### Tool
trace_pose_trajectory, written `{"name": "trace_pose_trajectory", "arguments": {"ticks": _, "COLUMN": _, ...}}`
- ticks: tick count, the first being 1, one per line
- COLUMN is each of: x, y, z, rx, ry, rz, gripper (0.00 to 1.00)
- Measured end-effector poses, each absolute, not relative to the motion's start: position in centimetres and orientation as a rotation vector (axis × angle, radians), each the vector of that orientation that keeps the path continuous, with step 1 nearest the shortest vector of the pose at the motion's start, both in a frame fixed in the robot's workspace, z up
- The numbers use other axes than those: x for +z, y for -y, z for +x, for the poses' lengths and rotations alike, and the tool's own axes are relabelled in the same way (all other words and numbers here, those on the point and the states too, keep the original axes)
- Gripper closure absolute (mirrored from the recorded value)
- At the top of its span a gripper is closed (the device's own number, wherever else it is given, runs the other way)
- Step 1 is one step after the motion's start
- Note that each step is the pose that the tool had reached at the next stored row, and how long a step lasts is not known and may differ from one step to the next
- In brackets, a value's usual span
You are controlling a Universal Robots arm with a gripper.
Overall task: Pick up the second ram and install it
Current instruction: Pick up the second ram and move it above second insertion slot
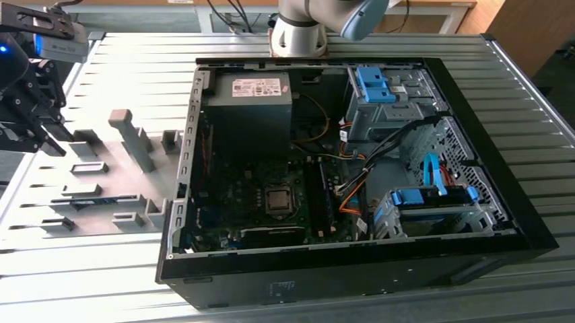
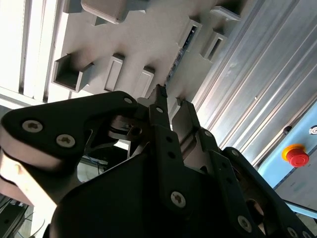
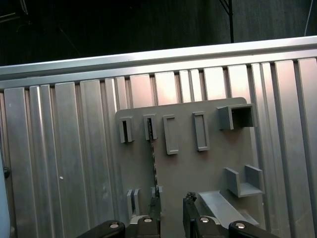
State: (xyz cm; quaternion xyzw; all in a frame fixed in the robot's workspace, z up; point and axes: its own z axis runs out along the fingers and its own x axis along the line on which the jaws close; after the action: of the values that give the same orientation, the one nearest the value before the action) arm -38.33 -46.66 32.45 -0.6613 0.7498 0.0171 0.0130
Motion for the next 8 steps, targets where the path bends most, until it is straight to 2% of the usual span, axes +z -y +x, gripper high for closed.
{"name": "trace_pose_trajectory", "arguments": {"ticks": 8, "x": 32.4, "y": 46.66, "z": -38.42, "rx": 0.053, "ry": -2.336, "rz": -2.061, "gripper": 0.68}}
